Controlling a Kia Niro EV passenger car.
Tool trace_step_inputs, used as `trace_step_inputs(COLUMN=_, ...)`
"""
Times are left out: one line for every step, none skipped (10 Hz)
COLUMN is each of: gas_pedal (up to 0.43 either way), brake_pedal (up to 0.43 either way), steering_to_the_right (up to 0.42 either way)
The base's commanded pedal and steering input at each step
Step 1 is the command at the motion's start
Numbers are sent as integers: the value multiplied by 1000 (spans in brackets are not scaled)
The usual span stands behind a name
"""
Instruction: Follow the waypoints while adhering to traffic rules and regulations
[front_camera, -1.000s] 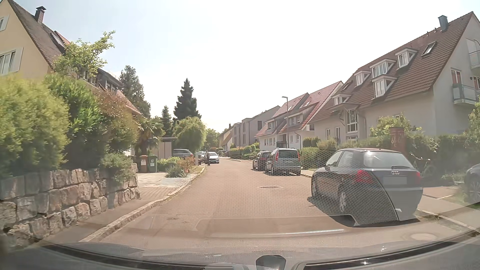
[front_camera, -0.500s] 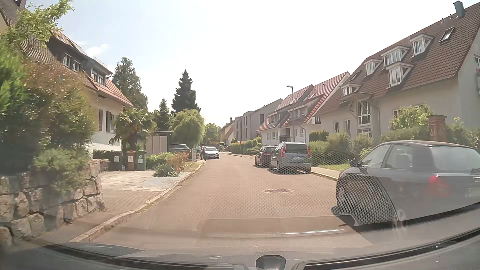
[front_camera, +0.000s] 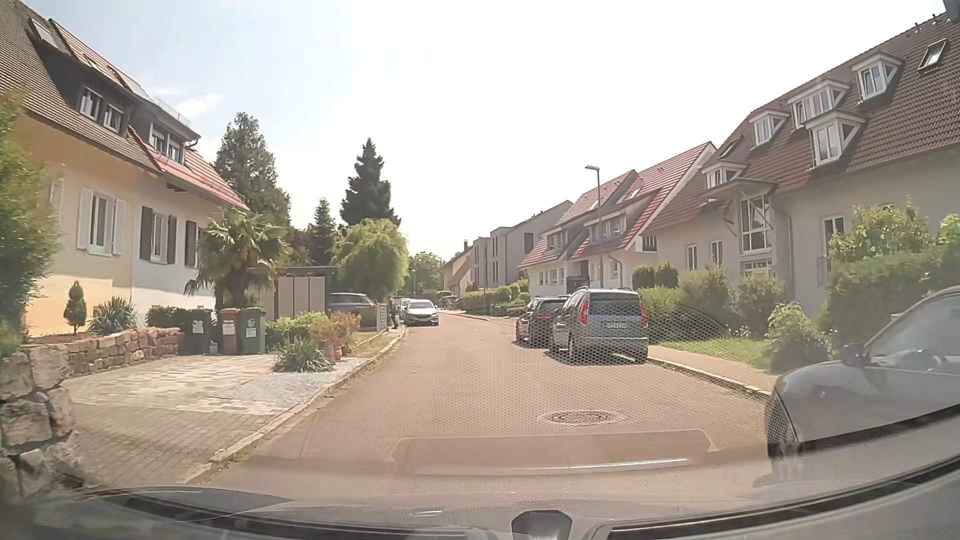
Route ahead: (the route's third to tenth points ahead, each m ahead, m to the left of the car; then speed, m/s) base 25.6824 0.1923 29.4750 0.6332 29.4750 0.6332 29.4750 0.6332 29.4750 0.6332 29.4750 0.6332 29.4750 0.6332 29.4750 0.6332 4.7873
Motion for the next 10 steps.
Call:
trace_step_inputs(gas_pedal=20, brake_pedal=0, steering_to_the_right=-9)
trace_step_inputs(gas_pedal=20, brake_pedal=0, steering_to_the_right=-9)
trace_step_inputs(gas_pedal=20, brake_pedal=0, steering_to_the_right=-10)
trace_step_inputs(gas_pedal=20, brake_pedal=0, steering_to_the_right=-13)
trace_step_inputs(gas_pedal=20, brake_pedal=0, steering_to_the_right=-16)
trace_step_inputs(gas_pedal=20, brake_pedal=0, steering_to_the_right=-17)
trace_step_inputs(gas_pedal=20, brake_pedal=0, steering_to_the_right=-17)
trace_step_inputs(gas_pedal=20, brake_pedal=0, steering_to_the_right=-18)
trace_step_inputs(gas_pedal=20, brake_pedal=0, steering_to_the_right=-21)
trace_step_inputs(gas_pedal=20, brake_pedal=0, steering_to_the_right=-29)
